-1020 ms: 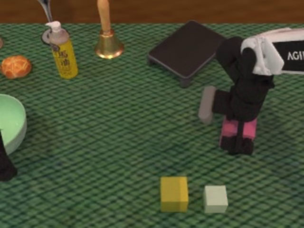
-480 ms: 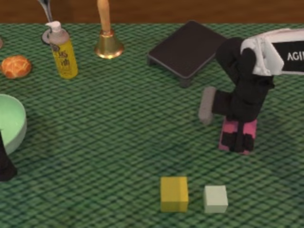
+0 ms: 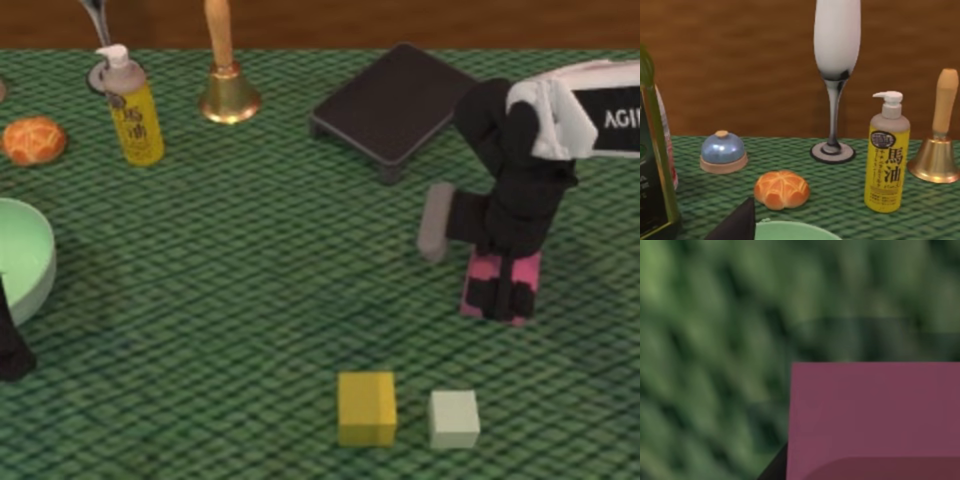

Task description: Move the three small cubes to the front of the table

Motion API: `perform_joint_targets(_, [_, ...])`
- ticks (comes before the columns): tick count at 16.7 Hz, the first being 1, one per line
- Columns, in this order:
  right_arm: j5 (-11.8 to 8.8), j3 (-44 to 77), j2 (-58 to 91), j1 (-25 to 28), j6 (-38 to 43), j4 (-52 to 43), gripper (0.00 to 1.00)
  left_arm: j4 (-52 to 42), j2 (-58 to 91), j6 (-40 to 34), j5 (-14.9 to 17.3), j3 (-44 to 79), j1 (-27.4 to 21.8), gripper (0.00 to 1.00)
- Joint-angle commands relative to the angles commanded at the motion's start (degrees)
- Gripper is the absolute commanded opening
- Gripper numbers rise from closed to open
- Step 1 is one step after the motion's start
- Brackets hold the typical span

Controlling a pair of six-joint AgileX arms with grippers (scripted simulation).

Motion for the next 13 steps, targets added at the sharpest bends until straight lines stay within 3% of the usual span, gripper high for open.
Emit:
perform_joint_targets(7, [-0.14,0.72,-1.06,0.01,0.18,-1.57,0.00,0.00,0.00,0.00,0.00,0.00,0.00,1.00])
perform_joint_targets(13, [-0.18,7.16,-5.70,0.40,0.10,-13.23,0.00,0.00,0.00,0.00,0.00,0.00,0.00,1.00])
